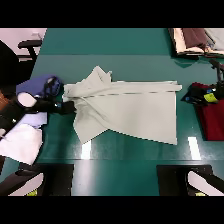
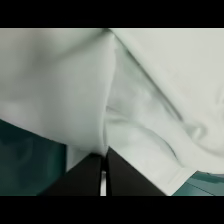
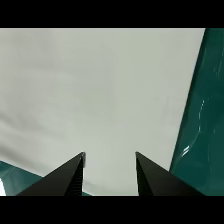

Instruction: Fold the shirts.

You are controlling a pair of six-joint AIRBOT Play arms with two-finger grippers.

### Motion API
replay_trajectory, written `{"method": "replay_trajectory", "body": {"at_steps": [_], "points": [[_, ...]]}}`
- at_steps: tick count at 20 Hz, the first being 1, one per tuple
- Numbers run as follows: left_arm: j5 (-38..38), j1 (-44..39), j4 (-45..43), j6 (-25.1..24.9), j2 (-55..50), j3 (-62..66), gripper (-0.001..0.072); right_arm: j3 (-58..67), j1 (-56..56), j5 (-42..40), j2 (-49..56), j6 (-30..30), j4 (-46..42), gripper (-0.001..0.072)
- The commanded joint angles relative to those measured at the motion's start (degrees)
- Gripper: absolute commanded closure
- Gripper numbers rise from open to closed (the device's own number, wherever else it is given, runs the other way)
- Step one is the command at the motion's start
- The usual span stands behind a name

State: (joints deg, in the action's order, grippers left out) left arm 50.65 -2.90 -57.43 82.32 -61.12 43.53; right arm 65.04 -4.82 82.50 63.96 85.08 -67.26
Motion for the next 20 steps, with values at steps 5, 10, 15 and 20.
{"method": "replay_trajectory", "body": {"at_steps": [5,10,15,20], "points": [[10.7,9.5,-10.3,-2.9,0.4,12.7,0.0682,-23.3,-18.0,4.4,-10.3,-2.4,-0.1,0.0180],[9.9,9.5,-9.2,-2.9,0.3,12.7,0.0683,-38.5,-17.7,2.3,-11.1,-4.2,5.0,0.0265],[9.9,9.5,-9.0,-2.9,0.3,12.7,0.0682,-42.7,-3.6,-4.3,-11.0,-1.7,9.7,0.0265],[9.9,9.5,-9.0,-3.3,0.3,12.7,0.0682,-40.2,5.6,-7.3,-4.3,0.4,10.3,0.0397]]}}
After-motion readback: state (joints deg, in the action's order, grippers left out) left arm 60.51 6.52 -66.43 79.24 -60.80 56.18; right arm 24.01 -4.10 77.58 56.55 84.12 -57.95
